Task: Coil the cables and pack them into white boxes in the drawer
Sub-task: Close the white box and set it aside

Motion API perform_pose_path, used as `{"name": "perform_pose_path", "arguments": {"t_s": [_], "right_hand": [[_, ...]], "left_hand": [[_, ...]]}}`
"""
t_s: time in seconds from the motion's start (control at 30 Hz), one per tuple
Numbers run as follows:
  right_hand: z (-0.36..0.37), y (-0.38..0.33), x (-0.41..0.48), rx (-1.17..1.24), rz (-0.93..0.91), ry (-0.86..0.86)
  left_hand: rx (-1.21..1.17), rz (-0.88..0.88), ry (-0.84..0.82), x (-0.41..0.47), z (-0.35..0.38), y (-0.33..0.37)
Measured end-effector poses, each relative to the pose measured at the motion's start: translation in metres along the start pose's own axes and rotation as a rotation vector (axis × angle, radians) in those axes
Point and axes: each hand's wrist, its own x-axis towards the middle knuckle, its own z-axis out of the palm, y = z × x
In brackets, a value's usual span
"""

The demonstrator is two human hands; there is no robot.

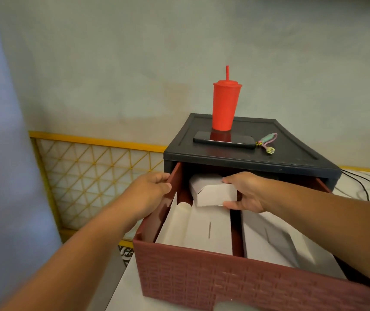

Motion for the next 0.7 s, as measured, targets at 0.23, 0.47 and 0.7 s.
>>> {"name": "perform_pose_path", "arguments": {"t_s": [0.23, 0.47, 0.7], "right_hand": [[0.011, -0.002, 0.026, -0.103, -0.043, -0.106], [0.022, -0.005, 0.048, -0.285, -0.124, -0.087], [0.032, -0.001, 0.062, -0.502, -0.163, 0.026]], "left_hand": [[-0.083, -0.006, -0.001, 0.016, 0.004, 0.000], [-0.091, -0.015, 0.034, 0.024, 0.007, -0.003], [-0.112, -0.008, 0.039, 0.025, 0.008, -0.003]]}}
